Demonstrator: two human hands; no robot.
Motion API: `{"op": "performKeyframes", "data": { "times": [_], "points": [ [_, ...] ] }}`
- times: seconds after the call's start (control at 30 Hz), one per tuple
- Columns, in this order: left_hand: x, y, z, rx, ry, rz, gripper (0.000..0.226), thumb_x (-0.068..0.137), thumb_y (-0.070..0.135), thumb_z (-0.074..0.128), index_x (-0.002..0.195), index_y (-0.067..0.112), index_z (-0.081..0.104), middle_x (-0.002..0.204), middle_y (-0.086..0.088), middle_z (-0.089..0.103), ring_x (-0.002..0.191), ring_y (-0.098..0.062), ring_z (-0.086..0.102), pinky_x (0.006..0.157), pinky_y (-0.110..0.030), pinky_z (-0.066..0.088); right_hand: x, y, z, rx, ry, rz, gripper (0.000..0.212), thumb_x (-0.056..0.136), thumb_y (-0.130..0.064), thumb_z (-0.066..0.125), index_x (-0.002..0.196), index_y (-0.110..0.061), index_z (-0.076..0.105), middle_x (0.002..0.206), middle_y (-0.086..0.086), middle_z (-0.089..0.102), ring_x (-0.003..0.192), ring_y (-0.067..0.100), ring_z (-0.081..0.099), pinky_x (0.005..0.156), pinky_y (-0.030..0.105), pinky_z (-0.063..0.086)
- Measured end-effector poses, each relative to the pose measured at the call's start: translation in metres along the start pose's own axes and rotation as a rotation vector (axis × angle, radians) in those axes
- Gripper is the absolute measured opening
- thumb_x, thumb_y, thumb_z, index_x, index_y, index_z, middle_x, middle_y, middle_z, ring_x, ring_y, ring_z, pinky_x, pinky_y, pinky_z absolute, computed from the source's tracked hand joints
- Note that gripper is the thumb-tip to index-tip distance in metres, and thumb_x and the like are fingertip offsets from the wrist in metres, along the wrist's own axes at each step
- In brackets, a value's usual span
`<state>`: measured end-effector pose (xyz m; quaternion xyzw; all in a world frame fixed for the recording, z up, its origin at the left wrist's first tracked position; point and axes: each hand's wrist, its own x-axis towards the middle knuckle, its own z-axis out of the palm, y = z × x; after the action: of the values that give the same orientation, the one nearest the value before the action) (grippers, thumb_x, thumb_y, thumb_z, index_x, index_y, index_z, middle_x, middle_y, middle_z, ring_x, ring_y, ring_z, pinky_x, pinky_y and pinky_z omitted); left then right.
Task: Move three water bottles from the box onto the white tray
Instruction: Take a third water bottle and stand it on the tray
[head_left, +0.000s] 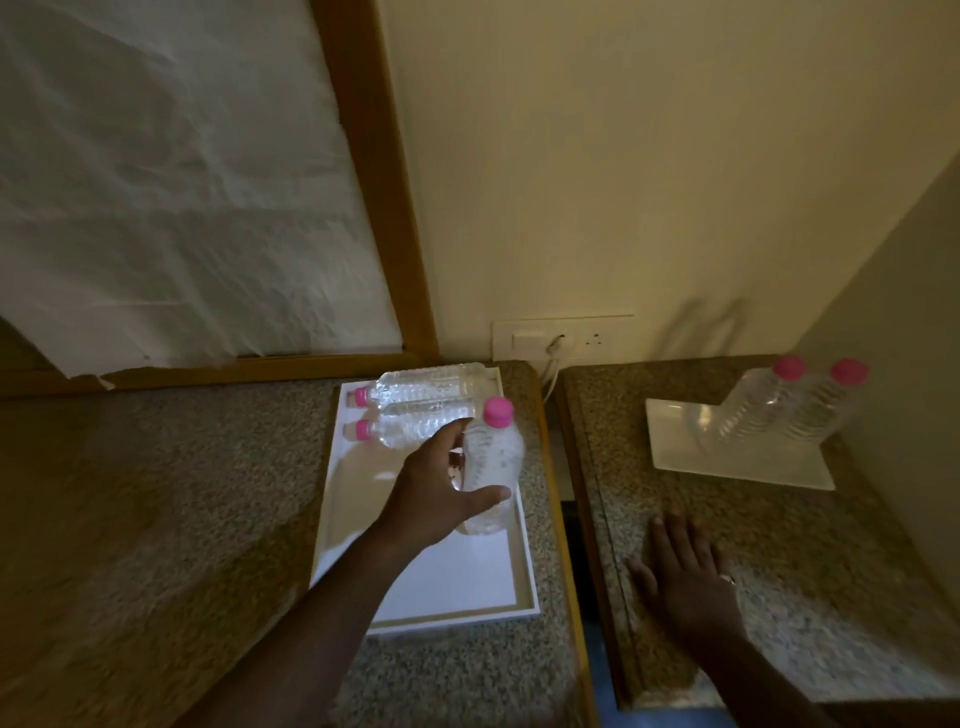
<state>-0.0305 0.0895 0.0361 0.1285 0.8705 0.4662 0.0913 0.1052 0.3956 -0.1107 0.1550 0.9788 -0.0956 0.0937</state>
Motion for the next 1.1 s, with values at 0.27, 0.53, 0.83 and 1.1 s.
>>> {"op": "performKeyframes", "data": {
  "times": [0.27, 0.53, 0.83, 1.1],
  "points": [
    [0.018, 0.026, 0.005, 0.121, -0.031, 0.028, 0.068, 0.054, 0.040, 0.092, 0.111, 0.038, 0.054, 0.107, 0.013, 0.065, 0.101, -0.011, 0.061, 0.081, -0.029, 0.052, -0.005, 0.022, -0.002, 0.043, 0.002, -0.034, 0.085, 0.090, -0.075, 0.010, 0.156, -0.023, 0.021, 0.163, 0.011, 0.020, 0.151, 0.032, 0.014, 0.120, 0.052, 0.014],
    [0.066, 0.095, -0.003, 0.103, -0.043, 0.129, 0.061, 0.057, 0.020, 0.093, 0.096, 0.050, 0.056, 0.094, 0.024, 0.067, 0.091, 0.000, 0.064, 0.072, -0.018, 0.050, 0.003, 0.080, -0.010, 0.106, 0.091, 0.128, 0.088, 0.088, -0.078, 0.003, 0.157, -0.024, 0.012, 0.166, 0.010, 0.002, 0.151, 0.028, -0.003, 0.121, 0.048, 0.003],
    [0.136, 0.159, 0.127, 0.192, -0.224, 0.234, 0.067, 0.058, 0.025, 0.092, 0.117, 0.024, 0.059, 0.108, 0.001, 0.069, 0.098, -0.017, 0.066, 0.082, -0.030, 0.052, 0.007, 0.107, -0.009, 0.196, 0.129, 0.152, 0.084, 0.091, -0.079, 0.011, 0.156, -0.026, 0.017, 0.166, 0.006, 0.006, 0.152, 0.026, -0.002, 0.121, 0.045, 0.001],
    [0.164, 0.151, 0.205, 0.161, -0.342, 0.192, 0.061, 0.061, 0.017, 0.091, 0.112, 0.025, 0.058, 0.111, -0.002, 0.067, 0.104, -0.021, 0.062, 0.077, -0.026, 0.047, 0.009, 0.112, 0.003, 0.224, 0.148, 0.148, 0.081, 0.093, -0.078, 0.015, 0.156, -0.028, 0.011, 0.166, 0.003, -0.002, 0.152, 0.023, -0.011, 0.123, 0.050, 0.004]
  ]
}}
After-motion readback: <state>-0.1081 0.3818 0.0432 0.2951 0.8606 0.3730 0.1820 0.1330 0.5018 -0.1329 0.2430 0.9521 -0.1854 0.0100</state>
